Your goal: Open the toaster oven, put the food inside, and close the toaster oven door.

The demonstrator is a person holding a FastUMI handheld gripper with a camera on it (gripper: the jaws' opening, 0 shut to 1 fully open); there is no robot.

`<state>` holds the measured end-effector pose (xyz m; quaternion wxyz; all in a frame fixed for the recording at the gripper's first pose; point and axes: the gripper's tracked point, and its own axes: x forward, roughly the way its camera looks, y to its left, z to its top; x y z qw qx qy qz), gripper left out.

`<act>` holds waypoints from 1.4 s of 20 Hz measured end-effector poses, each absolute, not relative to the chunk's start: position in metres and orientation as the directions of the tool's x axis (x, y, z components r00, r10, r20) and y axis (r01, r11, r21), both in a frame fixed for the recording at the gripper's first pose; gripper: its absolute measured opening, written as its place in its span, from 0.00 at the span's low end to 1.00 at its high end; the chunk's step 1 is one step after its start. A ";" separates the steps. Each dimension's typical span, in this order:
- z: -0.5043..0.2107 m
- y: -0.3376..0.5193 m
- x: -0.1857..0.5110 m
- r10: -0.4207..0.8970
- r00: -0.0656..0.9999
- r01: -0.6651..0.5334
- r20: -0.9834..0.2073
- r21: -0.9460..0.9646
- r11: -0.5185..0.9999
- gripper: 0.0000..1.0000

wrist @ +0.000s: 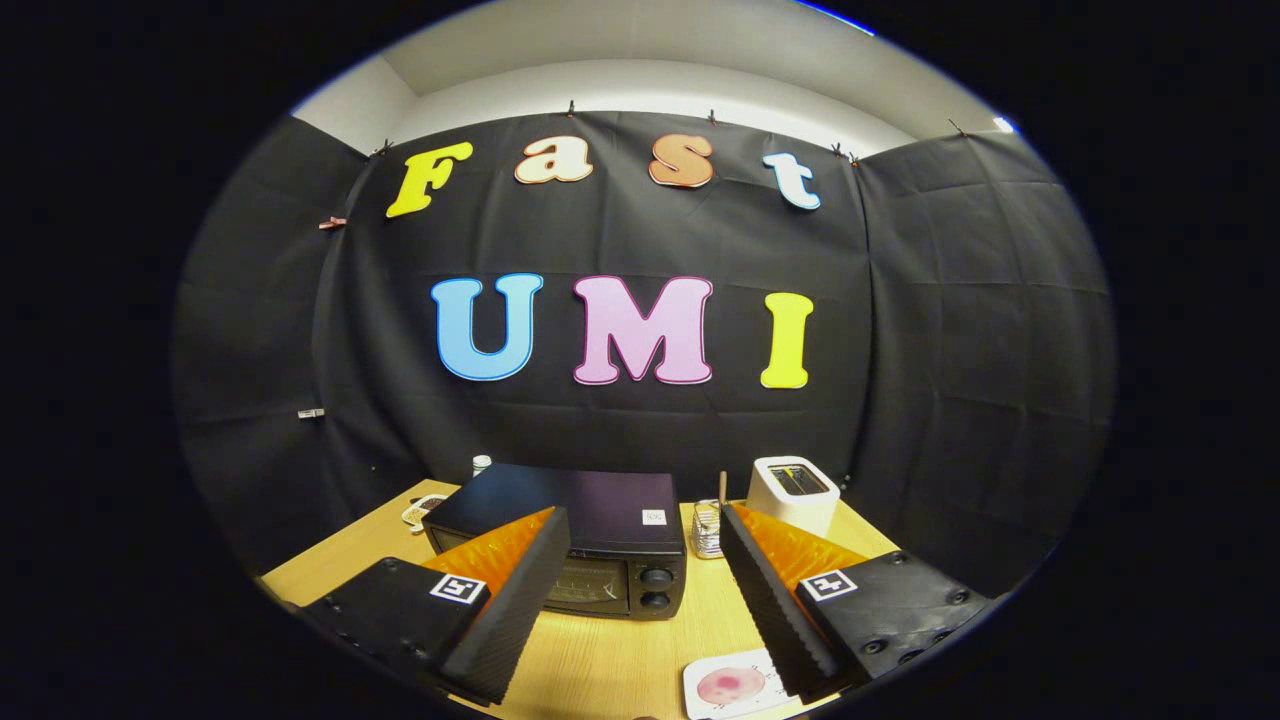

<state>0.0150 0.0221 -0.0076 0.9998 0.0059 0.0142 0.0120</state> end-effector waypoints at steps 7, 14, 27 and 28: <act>0.002 0.046 0.042 0.041 0.999 -0.041 -0.020 0.025 0.999 0.98; -0.029 0.073 0.068 0.009 0.995 -0.006 -0.099 0.030 1.000 0.98; -0.127 0.141 0.120 0.007 0.951 -0.010 -0.308 -0.010 1.000 0.98; -0.133 0.144 0.123 0.005 0.948 -0.013 -0.318 -0.022 1.000 0.98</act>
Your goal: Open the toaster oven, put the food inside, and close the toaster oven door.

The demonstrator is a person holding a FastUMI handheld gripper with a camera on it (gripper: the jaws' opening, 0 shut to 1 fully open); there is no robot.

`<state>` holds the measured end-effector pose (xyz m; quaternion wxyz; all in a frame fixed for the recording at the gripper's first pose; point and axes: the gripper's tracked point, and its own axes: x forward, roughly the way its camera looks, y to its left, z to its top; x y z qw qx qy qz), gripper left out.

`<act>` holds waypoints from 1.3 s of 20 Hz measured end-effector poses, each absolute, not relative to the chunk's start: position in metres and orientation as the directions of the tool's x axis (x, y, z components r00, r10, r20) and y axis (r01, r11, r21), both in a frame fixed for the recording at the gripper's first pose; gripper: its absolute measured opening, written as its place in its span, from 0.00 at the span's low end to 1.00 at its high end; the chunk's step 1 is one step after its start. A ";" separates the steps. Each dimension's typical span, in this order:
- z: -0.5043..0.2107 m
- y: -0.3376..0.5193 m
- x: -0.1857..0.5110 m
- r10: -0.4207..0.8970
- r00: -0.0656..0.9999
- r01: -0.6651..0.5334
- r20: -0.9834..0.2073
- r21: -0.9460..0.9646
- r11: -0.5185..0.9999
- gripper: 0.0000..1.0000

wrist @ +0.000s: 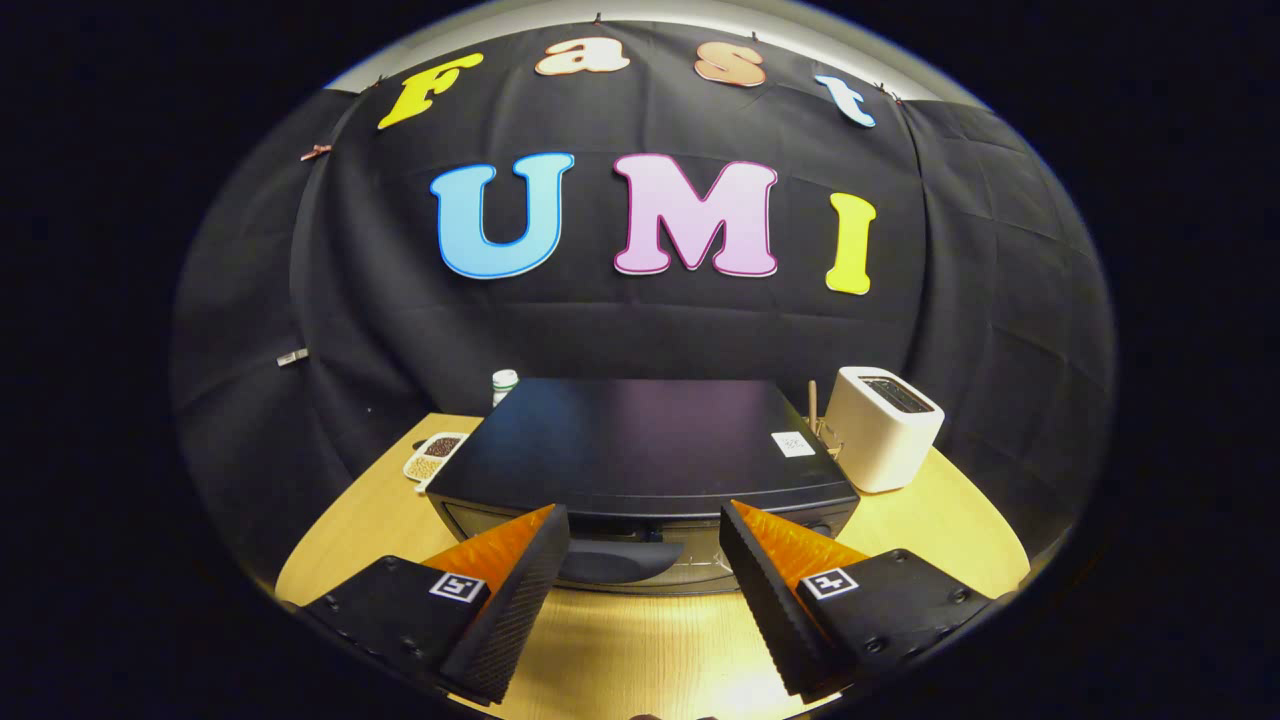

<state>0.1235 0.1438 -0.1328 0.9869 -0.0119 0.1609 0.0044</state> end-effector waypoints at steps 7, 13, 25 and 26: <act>-0.157 0.165 0.146 0.015 0.936 -0.029 -0.353 -0.035 0.999 0.99; -0.163 0.167 0.149 0.010 0.921 -0.004 -0.390 0.016 1.000 0.99; -0.182 0.170 0.096 0.045 0.895 -0.044 -0.443 0.012 0.999 0.98; -0.185 0.169 0.090 0.049 0.892 -0.048 -0.449 0.014 0.999 0.98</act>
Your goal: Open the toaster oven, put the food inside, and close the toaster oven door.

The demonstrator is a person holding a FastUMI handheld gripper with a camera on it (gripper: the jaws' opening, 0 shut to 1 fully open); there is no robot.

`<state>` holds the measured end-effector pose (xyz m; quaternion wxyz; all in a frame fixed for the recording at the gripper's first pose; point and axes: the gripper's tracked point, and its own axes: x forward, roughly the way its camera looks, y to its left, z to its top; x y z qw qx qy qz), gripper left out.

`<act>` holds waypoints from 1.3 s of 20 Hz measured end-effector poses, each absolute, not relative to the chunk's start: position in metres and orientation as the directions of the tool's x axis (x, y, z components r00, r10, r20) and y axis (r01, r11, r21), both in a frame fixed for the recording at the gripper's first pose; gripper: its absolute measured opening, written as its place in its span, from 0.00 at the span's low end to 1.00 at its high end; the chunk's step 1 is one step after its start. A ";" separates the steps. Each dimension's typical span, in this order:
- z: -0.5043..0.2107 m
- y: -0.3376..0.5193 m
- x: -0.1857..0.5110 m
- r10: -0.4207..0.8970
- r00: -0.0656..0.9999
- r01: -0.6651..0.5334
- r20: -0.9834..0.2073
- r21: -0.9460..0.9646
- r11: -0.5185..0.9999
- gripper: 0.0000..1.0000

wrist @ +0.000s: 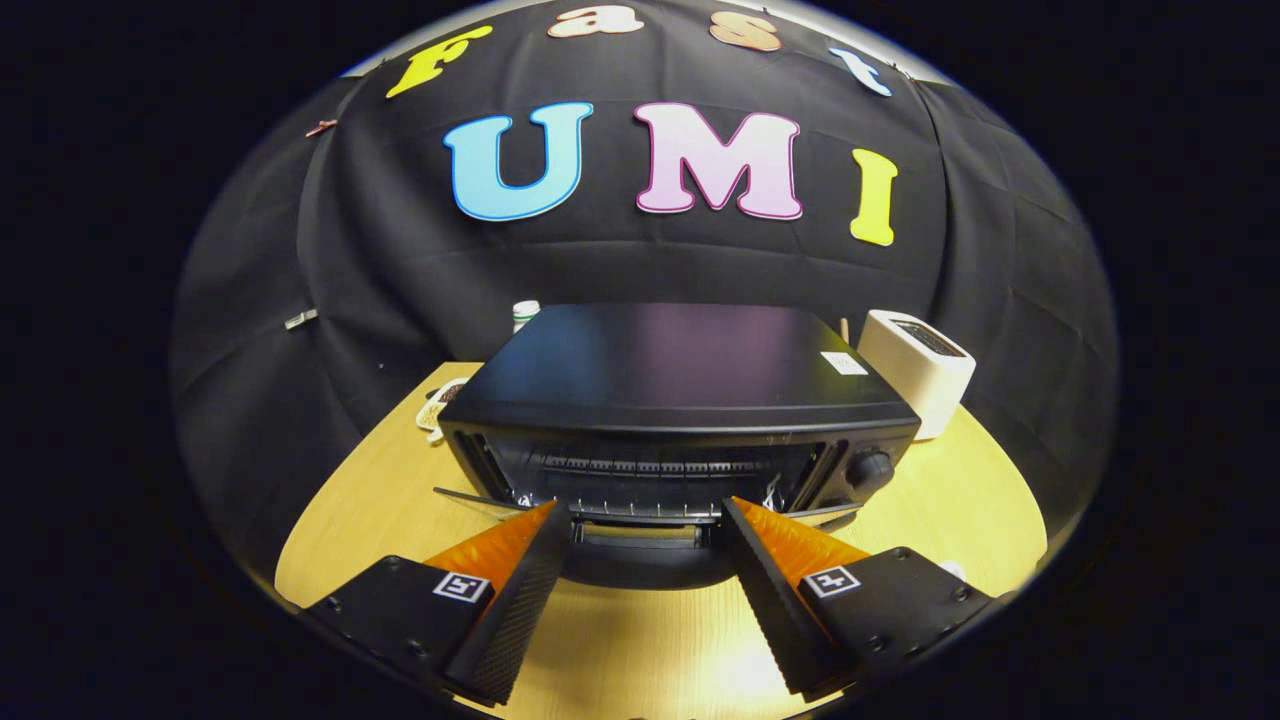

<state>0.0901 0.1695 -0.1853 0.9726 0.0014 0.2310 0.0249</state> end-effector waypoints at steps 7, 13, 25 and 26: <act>-0.218 0.169 0.049 0.087 0.849 -0.113 -0.521 -0.019 0.993 0.98; -0.274 0.167 0.008 0.115 0.770 -0.189 -0.627 -0.051 0.981 0.98; -0.261 0.102 -0.024 0.128 0.723 -0.162 -0.678 0.013 0.987 0.99; -0.253 0.091 -0.024 0.124 0.728 -0.156 -0.674 0.013 0.988 0.99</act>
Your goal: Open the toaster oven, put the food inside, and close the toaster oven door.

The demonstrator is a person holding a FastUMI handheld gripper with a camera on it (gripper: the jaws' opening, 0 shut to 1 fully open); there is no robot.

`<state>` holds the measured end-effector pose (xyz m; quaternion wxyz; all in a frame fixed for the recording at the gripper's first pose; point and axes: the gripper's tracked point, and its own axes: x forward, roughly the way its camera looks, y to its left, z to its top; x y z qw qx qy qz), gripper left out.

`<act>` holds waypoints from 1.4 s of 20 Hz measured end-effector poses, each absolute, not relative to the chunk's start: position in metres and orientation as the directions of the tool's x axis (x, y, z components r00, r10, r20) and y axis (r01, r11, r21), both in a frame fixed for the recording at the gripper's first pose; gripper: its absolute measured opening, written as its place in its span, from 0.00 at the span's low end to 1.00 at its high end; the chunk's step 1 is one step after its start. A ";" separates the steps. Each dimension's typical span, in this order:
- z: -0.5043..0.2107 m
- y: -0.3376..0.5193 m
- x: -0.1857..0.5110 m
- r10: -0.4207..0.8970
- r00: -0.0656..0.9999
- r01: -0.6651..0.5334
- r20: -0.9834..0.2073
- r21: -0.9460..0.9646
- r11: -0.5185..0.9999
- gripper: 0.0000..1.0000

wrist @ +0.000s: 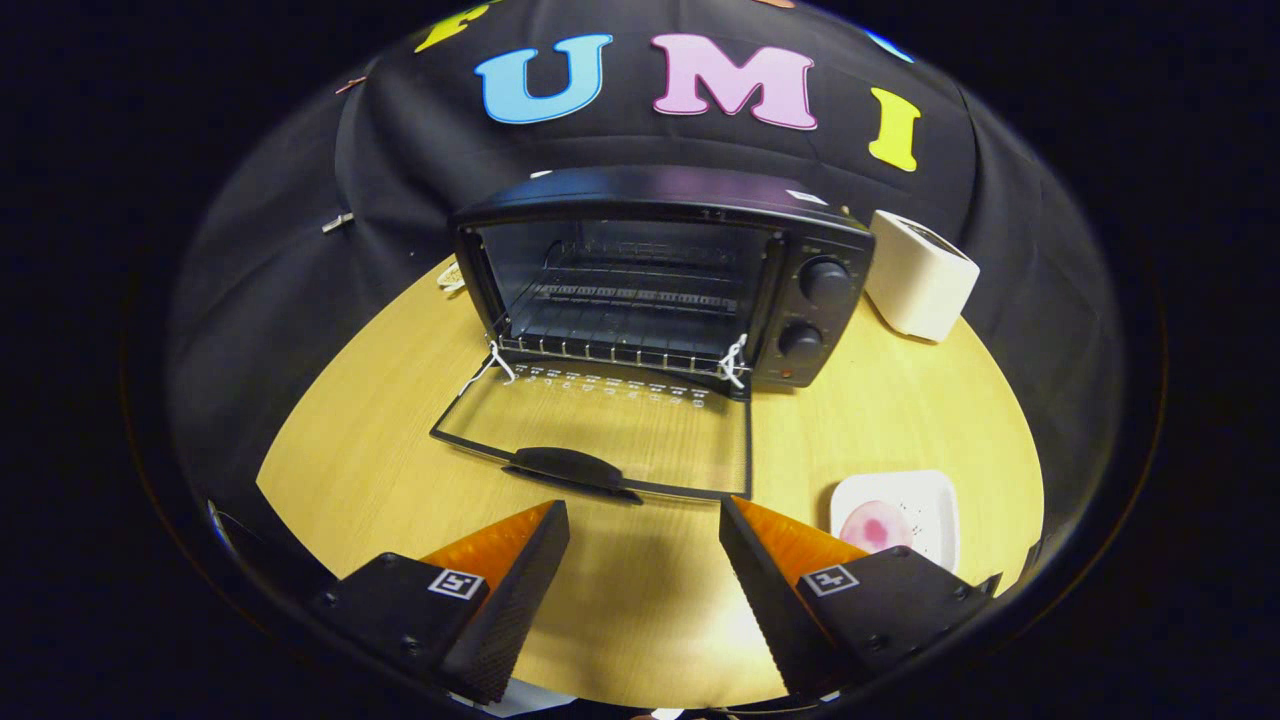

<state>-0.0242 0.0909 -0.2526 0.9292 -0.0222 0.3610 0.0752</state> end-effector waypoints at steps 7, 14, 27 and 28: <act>-0.217 -0.004 -0.010 0.105 0.751 -0.126 -0.652 0.014 0.992 0.99; -0.233 -0.094 -0.004 0.090 0.691 -0.068 -0.717 0.060 0.996 0.98; -0.308 -0.199 -0.032 0.099 0.511 -0.051 -0.854 0.085 0.995 0.97; -0.314 -0.200 -0.032 0.102 0.505 -0.056 -0.857 0.085 0.995 0.97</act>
